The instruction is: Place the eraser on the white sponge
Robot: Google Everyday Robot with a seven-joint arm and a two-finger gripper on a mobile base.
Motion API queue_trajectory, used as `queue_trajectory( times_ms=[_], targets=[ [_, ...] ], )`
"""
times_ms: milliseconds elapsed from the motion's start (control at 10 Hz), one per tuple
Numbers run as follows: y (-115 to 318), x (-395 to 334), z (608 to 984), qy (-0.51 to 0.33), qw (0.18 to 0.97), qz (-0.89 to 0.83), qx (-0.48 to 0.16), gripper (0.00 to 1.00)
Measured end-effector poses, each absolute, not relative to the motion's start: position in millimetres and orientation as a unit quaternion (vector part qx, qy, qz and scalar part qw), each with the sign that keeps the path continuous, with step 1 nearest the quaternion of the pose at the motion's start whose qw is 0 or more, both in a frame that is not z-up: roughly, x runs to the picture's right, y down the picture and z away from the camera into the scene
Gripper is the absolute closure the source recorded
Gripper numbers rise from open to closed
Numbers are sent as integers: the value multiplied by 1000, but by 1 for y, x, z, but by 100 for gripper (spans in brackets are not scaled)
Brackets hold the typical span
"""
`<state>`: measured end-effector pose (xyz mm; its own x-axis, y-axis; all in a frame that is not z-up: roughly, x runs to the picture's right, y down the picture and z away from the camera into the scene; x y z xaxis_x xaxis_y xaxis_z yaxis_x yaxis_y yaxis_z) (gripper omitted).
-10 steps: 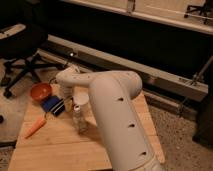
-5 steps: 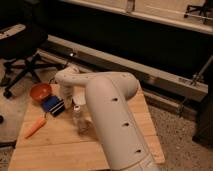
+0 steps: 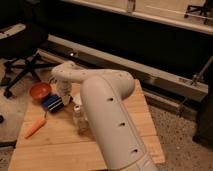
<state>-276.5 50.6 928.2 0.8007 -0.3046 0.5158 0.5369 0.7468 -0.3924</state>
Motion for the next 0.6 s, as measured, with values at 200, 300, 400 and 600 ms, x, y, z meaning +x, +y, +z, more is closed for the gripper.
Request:
queue_trajectory(
  times_ms=[200, 300, 400, 600],
  targets=[
    [41, -281, 922, -213, 907, -249, -266, 100],
    [39, -283, 920, -214, 904, -258, -265, 100],
    [39, -284, 920, -214, 902, -266, -265, 100],
    [38, -287, 923, -215, 900, -272, -265, 100]
  ],
)
